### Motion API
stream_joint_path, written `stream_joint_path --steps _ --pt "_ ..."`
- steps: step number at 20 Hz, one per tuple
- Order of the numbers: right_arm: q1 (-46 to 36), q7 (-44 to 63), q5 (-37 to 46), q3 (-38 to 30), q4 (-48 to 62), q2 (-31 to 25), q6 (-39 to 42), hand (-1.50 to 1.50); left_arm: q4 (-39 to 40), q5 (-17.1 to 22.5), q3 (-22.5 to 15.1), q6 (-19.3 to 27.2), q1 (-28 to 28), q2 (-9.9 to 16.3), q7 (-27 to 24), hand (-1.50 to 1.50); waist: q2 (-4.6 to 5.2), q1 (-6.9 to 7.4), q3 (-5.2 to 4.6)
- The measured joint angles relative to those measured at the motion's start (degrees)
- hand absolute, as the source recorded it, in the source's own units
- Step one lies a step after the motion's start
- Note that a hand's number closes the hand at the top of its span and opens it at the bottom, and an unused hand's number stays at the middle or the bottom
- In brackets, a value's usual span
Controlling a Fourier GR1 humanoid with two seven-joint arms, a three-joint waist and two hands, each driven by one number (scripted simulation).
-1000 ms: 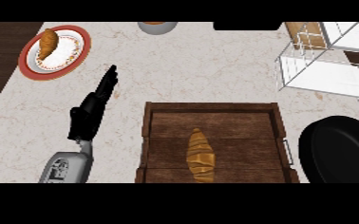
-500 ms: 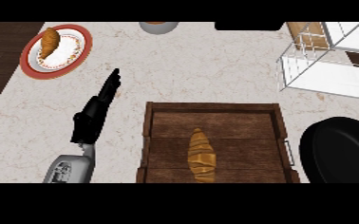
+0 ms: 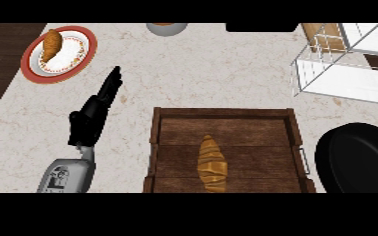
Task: Pick the tomato from the tray and place it in the tiered shelf
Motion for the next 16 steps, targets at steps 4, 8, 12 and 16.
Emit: stream_joint_path --steps 4,8,12,16 --pt "-0.4 -4.1 -3.5 -1.1 4.3 -1.2 -1.7 1.50 0.6 -0.6 -0.3 0.7 0.5 -0.8 -0.7 0.00 -0.05 -0.13 -0.03" --pt "0.3 -2.0 -0.9 -0.9 7.6 -4.2 -2.4 -1.50 0.8 -0.4 -0.2 0.4 0.4 -0.9 -0.6 0.00 0.00 -0.25 -0.09" --pt "0.6 2.8 4.3 -1.0 11.8 -5.4 -6.4 -1.50 0.6 -0.8 -0.3 0.7 -0.1 -1.0 0.0 0.00 0.00 -0.13 -0.05" --pt "2.0 4.3 3.9 -1.6 11.9 -6.0 -7.8 -1.50 3.1 -1.0 -0.1 1.0 -0.3 -1.5 -1.7 0.00 -0.08 -0.42 -0.07"
